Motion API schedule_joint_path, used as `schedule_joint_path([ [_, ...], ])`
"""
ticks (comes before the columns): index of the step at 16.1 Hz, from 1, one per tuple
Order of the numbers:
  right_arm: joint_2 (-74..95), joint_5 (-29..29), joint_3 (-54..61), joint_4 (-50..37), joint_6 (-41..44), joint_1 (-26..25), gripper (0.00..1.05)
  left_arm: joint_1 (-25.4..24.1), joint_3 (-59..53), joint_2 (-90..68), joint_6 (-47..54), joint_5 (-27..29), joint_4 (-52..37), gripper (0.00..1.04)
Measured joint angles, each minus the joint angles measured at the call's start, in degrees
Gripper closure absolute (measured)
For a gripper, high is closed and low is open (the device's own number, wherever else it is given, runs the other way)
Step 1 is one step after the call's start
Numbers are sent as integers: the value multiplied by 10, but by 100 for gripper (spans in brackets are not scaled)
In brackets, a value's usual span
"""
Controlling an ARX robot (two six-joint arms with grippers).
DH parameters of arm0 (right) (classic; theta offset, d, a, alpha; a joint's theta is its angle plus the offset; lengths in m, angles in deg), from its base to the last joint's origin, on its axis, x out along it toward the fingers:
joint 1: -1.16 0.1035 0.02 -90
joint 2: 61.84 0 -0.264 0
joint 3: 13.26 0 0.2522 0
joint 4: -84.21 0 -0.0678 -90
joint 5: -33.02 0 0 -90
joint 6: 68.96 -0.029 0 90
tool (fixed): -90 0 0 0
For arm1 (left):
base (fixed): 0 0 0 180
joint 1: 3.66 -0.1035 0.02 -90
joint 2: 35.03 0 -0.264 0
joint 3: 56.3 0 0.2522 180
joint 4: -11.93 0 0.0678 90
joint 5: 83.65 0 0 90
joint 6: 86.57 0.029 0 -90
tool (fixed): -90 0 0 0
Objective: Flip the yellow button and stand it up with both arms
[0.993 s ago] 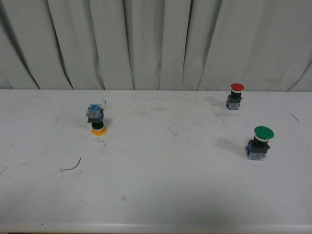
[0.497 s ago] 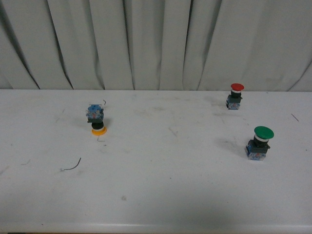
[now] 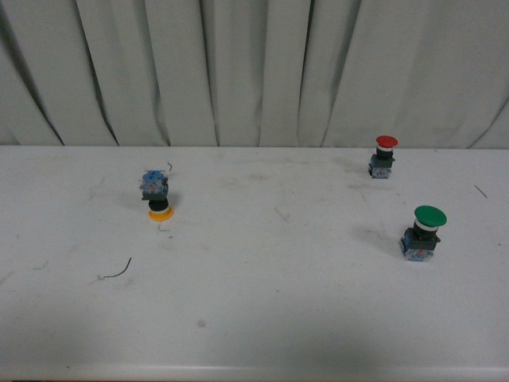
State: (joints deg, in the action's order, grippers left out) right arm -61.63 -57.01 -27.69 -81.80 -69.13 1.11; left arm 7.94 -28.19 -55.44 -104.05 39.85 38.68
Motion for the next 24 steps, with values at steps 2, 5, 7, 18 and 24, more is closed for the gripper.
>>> schedule_joint_path([
  [2, 0, 0, 0, -1, 0, 0, 6, -47, 44, -117, 14, -59, -149, 7],
  [5, 0, 0, 0, 0, 0, 0, 6, -96, 154, -419, 58, -202, -358, 7],
  [7, 0, 1, 0, 0, 0, 0, 6, -109, 291, -607, 77, -255, -368, 7],
  [18, 0, 0, 0, 0, 0, 0, 6, -50, 704, -1028, 205, -412, -114, 7],
  [24, 0, 0, 0, 0, 0, 0, 6, -50, 731, -1068, 238, -377, -86, 7],
])
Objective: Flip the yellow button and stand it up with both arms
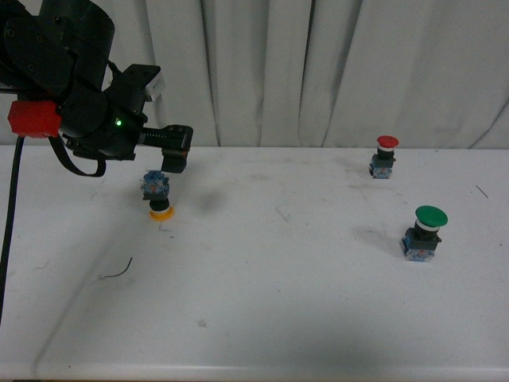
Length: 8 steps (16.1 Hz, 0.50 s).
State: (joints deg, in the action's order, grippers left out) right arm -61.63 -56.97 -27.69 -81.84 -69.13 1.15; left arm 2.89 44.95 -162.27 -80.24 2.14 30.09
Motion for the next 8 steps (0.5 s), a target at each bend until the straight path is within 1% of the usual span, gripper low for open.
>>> schedule_joint_path([
  [6, 0, 0, 0, 0, 0, 0, 6, -4, 12, -10, -2, 11, 4, 7],
  [8, 0, 0, 0, 0, 0, 0, 6, -10, 35, -38, -33, 16, 29, 7],
])
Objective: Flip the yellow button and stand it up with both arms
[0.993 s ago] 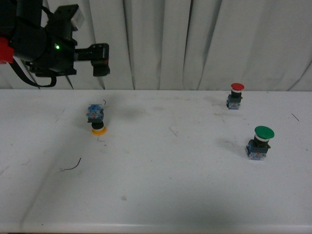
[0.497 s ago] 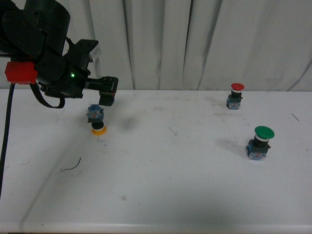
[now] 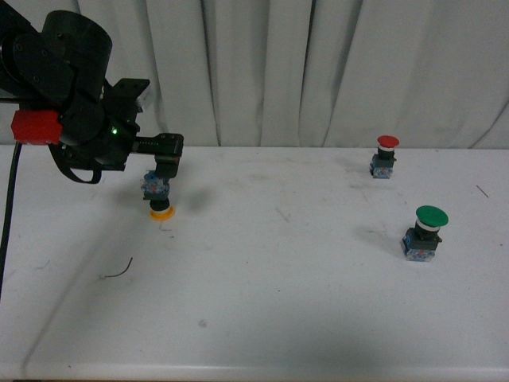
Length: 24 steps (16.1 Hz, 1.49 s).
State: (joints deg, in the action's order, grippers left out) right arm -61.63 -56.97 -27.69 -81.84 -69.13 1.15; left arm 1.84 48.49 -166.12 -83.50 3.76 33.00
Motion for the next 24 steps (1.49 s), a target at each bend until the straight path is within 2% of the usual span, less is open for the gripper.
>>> schedule_joint_path([
  [3, 0, 0, 0, 0, 0, 0, 6, 6, 2, -10, -3, 5, 8, 7],
  [9, 0, 0, 0, 0, 0, 0, 6, 7, 2, -10, -2, 3, 4, 69],
  [10, 0, 0, 0, 0, 0, 0, 6, 7, 1, -6, -4, -8, -3, 74],
  [15, 0, 0, 0, 0, 0, 0, 6, 18, -105, 89, -43, -77, -80, 74],
  [18, 0, 0, 0, 0, 0, 0, 6, 50, -192, 198, -124, -168, -198, 74],
  [20, 0, 0, 0, 0, 0, 0, 6, 84, -279, 262, -233, -240, -361, 74],
  [22, 0, 0, 0, 0, 0, 0, 6, 116, -346, 263, -351, -260, -533, 74],
  [24, 0, 0, 0, 0, 0, 0, 6, 135, -370, 219, -452, -257, -667, 74],
])
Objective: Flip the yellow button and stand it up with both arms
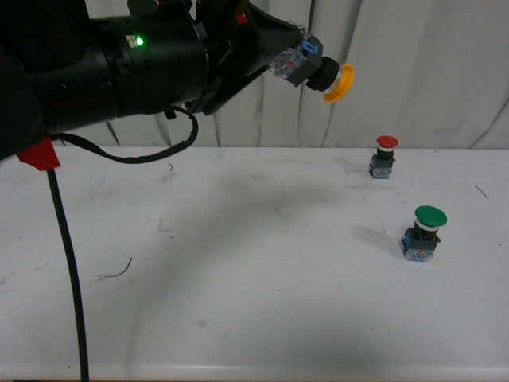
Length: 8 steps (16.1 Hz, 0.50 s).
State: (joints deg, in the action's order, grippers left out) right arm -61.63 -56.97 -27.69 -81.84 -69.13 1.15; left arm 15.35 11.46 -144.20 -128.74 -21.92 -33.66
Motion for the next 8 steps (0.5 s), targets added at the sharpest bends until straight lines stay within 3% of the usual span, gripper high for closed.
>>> schedule_joint_path([
  [2, 0, 0, 0, 0, 0, 0, 6, 4, -12, -47, -101, 24, -128, 74],
  [8, 0, 0, 0, 0, 0, 0, 6, 3, -27, -67, -180, 38, -142, 74],
])
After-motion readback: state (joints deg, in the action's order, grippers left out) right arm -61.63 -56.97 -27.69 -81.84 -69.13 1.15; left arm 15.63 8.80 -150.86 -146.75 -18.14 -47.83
